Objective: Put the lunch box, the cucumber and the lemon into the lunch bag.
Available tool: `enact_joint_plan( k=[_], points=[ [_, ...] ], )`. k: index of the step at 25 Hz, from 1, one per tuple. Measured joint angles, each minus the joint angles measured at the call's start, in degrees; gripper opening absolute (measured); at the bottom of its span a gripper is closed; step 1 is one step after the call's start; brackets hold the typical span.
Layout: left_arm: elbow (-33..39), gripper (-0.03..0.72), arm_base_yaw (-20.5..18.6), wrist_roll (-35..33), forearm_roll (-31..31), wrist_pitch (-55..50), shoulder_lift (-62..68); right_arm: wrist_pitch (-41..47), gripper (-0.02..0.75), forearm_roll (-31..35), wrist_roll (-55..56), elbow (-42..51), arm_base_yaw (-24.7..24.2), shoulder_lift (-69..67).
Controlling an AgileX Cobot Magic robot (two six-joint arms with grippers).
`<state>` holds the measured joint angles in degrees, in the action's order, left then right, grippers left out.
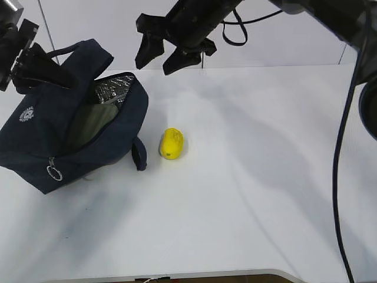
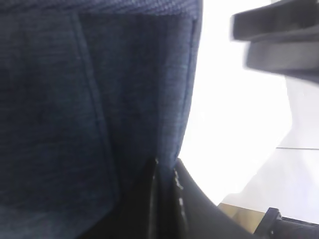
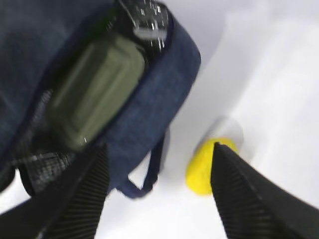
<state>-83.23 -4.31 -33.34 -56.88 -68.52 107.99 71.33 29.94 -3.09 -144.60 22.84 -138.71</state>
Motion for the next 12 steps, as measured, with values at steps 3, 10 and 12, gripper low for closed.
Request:
enact_joint_plan(
  k=[3, 10, 12],
  points=[
    [0.00, -0.015, 0.00, 0.00, 0.23, 0.00, 0.00, 0.04, 0.512, -2.31, 0.00, 0.59, 0.00, 2.53],
    [0.00, -0.015, 0.00, 0.00, 0.36, 0.00, 0.00, 0.13, 0.512, -9.34, 0.03, 13.33, 2.35, 10.65],
    [0.00, -0.015, 0.00, 0.00, 0.36, 0.00, 0.00, 0.13, 0.512, -10.21, 0.40, 16.74, 2.82, 12.38]
  ],
)
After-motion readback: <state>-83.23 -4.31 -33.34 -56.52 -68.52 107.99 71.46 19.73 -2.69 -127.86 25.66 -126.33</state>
